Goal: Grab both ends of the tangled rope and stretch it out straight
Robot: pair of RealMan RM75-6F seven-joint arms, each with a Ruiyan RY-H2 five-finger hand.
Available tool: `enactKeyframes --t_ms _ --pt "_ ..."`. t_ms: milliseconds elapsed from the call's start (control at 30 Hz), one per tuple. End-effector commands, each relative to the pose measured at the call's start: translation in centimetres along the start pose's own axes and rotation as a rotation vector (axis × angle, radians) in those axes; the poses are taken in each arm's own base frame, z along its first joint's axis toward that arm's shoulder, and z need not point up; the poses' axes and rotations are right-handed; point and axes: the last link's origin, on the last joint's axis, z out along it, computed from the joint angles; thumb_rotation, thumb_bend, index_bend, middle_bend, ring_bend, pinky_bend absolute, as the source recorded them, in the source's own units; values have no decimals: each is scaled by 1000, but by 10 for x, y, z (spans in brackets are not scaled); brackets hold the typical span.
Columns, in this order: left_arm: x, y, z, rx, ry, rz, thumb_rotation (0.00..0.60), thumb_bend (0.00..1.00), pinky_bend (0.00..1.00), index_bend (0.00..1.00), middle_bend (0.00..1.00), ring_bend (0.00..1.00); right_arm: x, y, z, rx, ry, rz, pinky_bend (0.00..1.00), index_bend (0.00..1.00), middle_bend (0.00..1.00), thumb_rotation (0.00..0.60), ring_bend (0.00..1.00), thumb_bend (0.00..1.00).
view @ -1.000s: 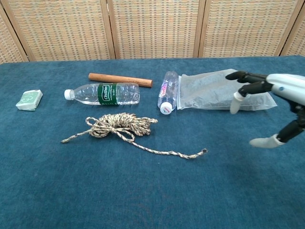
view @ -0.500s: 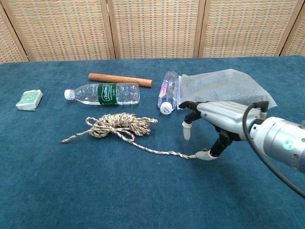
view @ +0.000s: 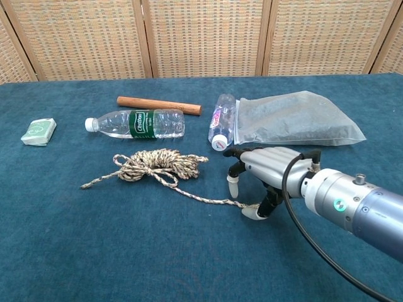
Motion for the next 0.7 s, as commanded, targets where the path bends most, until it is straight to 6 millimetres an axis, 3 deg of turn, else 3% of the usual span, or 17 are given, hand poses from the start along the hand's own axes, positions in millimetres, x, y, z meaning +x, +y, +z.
enactKeyframes --t_ms 33,700 --pt "0 0 0 -1 -1 1 600 56 0 0 0 0 -2 -1 1 0 -2 0 0 453 0 600 0 321" --pt "-1 1 1 -6 -2 -5 600 57 0 0 0 0 -9 0 9 -21 -8 -16 0 527 0 600 0 405"
